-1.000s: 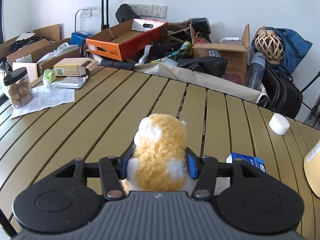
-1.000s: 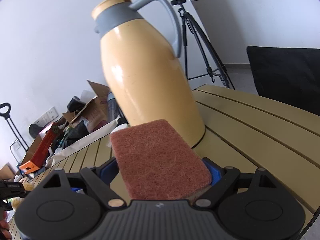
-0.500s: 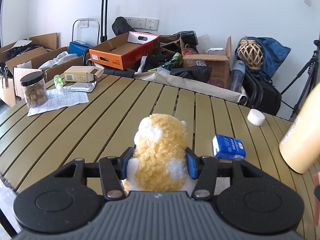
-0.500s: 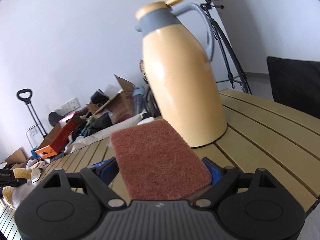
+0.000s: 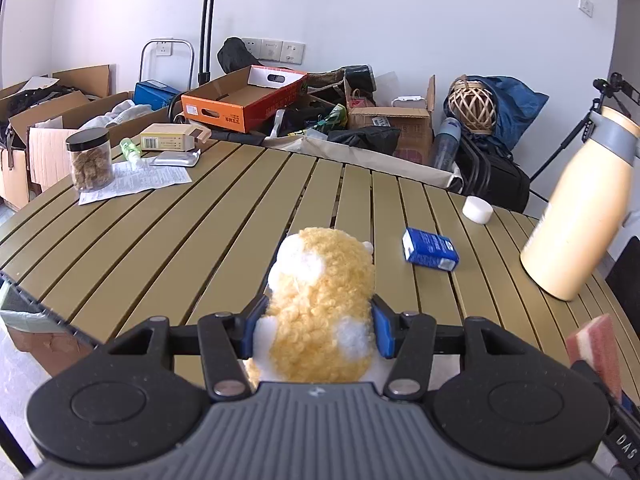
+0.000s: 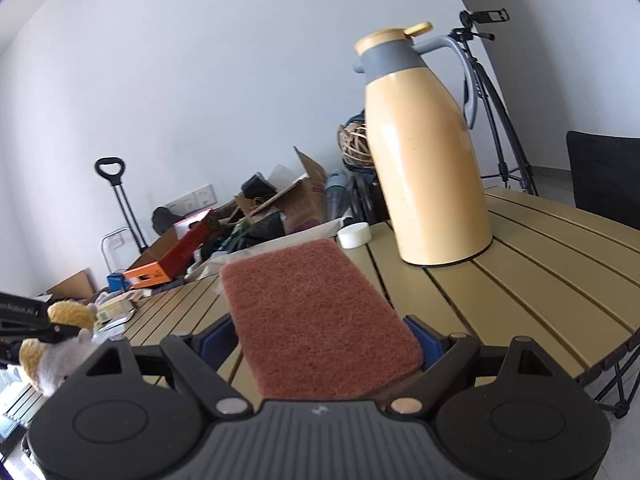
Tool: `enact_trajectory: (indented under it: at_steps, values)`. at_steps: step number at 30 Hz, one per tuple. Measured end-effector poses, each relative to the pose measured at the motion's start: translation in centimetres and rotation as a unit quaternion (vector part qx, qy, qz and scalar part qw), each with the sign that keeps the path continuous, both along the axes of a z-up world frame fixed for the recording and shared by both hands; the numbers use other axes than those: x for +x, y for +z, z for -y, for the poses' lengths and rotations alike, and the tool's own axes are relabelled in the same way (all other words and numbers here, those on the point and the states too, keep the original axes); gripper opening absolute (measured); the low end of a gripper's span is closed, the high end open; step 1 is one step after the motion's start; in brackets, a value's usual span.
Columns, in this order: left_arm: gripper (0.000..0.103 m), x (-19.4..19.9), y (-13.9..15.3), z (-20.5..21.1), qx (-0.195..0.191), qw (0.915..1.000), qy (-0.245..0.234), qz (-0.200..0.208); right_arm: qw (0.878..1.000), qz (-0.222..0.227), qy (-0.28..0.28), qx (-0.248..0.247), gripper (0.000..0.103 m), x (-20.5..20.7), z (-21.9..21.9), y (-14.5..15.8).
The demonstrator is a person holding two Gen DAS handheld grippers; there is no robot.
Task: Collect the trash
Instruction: 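Carry the scouring pad and sheep plush off the table down toward the black bin, then lower the right gripper with the scouring pad into the black bin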
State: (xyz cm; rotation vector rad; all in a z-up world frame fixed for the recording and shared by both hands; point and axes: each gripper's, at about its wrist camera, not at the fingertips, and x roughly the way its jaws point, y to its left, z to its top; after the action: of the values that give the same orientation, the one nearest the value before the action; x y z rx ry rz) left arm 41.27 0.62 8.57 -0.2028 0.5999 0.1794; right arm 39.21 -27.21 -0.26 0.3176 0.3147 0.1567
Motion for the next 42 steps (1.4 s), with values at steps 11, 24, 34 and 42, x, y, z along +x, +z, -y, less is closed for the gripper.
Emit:
enact_trajectory:
  at_steps: [11,24,34,42]
  values:
    - [0.054,-7.0,-1.0,-0.3,-0.006,0.9997,-0.021,0.008,0.999,0.014,0.037,-0.031,0.088,-7.0,-3.4,-1.6]
    - [0.054,-13.0,-5.6,-1.4,-0.009,0.9989,-0.037,-0.027,0.993,-0.067,0.070,-0.070,0.088,-12.2,-5.2,-5.7]
    - [0.054,-14.4,-10.5,-2.5,-0.016,0.9960,-0.043,-0.077,0.980,-0.150,0.094,-0.096,0.088,-13.3,-6.8,-8.9]
    - [0.054,-13.8,-14.7,-3.8,-0.029,0.9910,-0.036,-0.126,0.962,-0.217,0.119,-0.118,0.088,-13.3,-8.4,-12.2]
